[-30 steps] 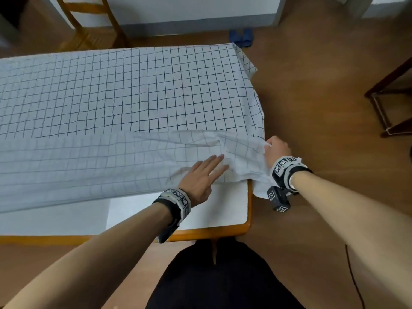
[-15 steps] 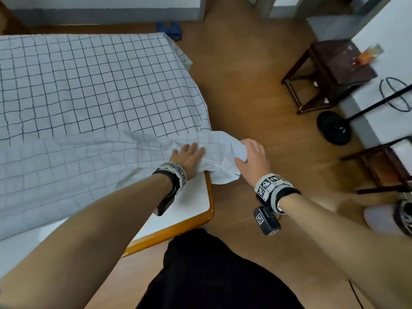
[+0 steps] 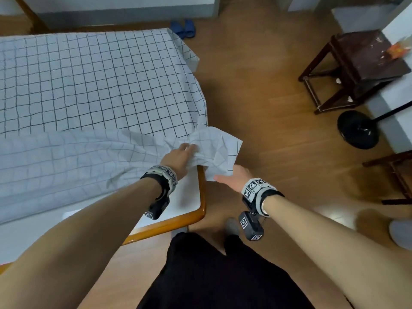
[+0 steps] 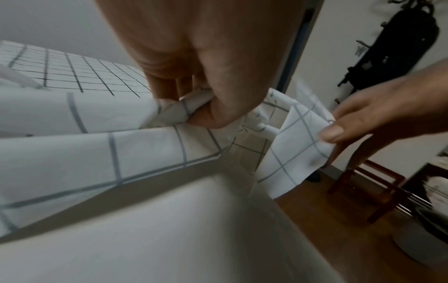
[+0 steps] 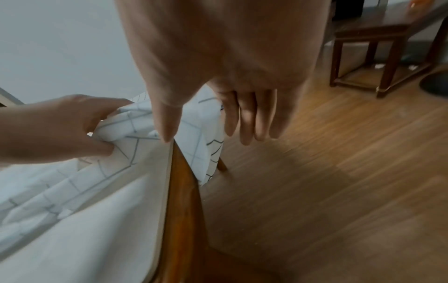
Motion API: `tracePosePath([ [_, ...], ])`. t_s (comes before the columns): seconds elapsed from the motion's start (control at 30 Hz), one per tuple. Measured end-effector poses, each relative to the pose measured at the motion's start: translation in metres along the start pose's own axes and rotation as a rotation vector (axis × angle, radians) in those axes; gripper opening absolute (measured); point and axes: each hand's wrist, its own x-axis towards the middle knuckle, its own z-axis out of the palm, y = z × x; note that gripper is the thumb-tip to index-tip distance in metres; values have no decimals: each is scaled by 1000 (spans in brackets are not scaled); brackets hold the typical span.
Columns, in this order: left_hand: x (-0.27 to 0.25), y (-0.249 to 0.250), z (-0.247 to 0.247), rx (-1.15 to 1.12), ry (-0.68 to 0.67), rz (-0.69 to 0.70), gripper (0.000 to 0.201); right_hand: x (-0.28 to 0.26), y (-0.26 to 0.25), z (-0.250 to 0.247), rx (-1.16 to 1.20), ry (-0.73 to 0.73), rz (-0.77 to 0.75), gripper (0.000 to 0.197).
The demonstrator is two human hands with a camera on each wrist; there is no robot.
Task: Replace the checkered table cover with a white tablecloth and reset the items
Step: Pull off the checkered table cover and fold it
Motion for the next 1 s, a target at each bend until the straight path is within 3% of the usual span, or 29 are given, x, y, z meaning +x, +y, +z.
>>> tracePosePath([
  [0.13, -16, 15, -12, -14, 125, -139, 66, 12, 5, -13, 227, 106, -173, 7],
  [0.23, -30, 29, -23, 53, 179, -282, 57, 15, 16, -45, 365, 200, -307, 19],
  [0.33, -43, 40, -35, 101, 145, -408, 50, 23, 23, -91, 485, 248, -341, 17],
  [0.47, -55, 53, -49, 97, 164, -486, 32, 37, 18, -141, 408, 78, -367, 19],
  [0.6, -54, 68, -73, 81, 177, -557, 16, 36, 18, -136, 267, -132, -364, 16],
  [0.67, -50, 75, -85, 58, 196, -579, 19, 31, 19, -126, 202, -222, -410, 27],
  [0.77, -38, 77, -101, 33, 197, -568, 22, 23, 8, -118, 99, -287, -479, 59],
  [0.87, -26, 77, -117, 19, 202, -539, 20, 22, -13, -111, 75, -180, -472, 92],
  [0.9, -23, 77, -122, 24, 214, -524, 14, 23, -19, -109, 106, -132, -465, 91],
  [1.0, -16, 75, -132, 42, 265, -484, 4, 33, -37, -106, 206, 4, -445, 50],
])
